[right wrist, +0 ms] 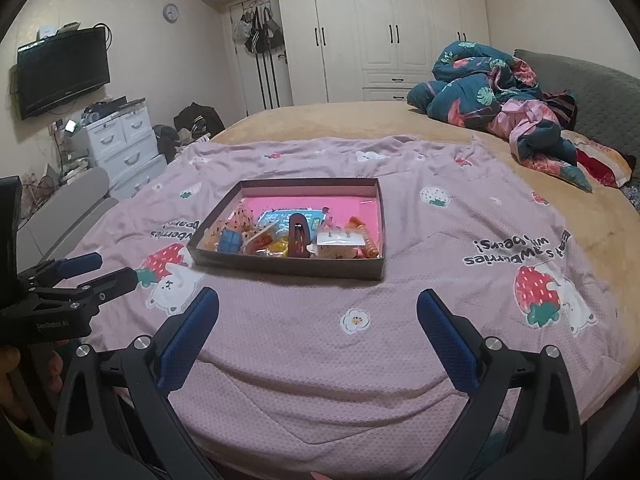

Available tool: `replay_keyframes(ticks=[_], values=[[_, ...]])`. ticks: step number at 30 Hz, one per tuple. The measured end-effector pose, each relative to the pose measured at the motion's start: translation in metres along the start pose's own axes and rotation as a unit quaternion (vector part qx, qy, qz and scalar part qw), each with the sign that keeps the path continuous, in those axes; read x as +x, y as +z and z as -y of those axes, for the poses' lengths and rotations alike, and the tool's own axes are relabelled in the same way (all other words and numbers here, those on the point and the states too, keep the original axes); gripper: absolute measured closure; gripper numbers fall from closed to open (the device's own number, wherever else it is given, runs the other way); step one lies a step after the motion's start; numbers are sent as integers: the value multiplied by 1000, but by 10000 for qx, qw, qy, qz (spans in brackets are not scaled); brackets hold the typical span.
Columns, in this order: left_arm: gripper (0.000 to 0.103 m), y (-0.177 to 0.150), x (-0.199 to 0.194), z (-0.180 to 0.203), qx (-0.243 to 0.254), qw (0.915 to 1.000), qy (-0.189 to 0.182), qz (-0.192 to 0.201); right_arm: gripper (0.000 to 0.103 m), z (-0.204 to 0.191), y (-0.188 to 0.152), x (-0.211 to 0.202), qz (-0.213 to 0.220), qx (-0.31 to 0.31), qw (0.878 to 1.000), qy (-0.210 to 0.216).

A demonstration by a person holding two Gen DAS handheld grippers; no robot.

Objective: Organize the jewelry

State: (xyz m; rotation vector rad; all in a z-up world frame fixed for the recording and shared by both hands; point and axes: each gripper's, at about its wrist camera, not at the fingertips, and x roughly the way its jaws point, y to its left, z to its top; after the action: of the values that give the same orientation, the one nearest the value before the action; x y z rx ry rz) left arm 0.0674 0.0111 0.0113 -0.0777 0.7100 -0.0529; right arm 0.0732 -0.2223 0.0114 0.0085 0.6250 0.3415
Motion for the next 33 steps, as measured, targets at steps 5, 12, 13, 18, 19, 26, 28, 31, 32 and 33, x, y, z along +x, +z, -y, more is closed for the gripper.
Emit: replay_keyframes(ticks=[5,12,13,18,19,26,28,31,32,33], values=[[9,1,-1,1,8,10000,28,-35,4,2,0,0,-29,48,10000,16],[9,1,0,3,27,9999,41,-94,4,3,-1,-3,-22,81,10000,10],[9,0,0,4,35,9999,41,-96,4,4,-2,-3,-25,87,10000,13],[9,-1,2,7,75,9999,21,-101,4,6,-3,-5,-20,128,9999,15],[9,-1,3,8,94,9999,31,-105,4,6,-3,-5,-23,130,9999,10],[9,-2,2,6,74,9999,20,-68,4,6,-3,-5,-15,127,9999,15],[9,-1,1,6,84,9999,42,-54,4,6,-3,-5,-21,131,9999,1],[9,-2,1,7,85,9999,46,-55,4,5,-3,-6,-24,124,9999,13],[9,-2,1,7,86,9999,45,-65,4,6,-3,-5,-32,127,9999,11],[9,-1,1,7,85,9999,49,-76,4,6,-3,-5,-36,131,9999,19]])
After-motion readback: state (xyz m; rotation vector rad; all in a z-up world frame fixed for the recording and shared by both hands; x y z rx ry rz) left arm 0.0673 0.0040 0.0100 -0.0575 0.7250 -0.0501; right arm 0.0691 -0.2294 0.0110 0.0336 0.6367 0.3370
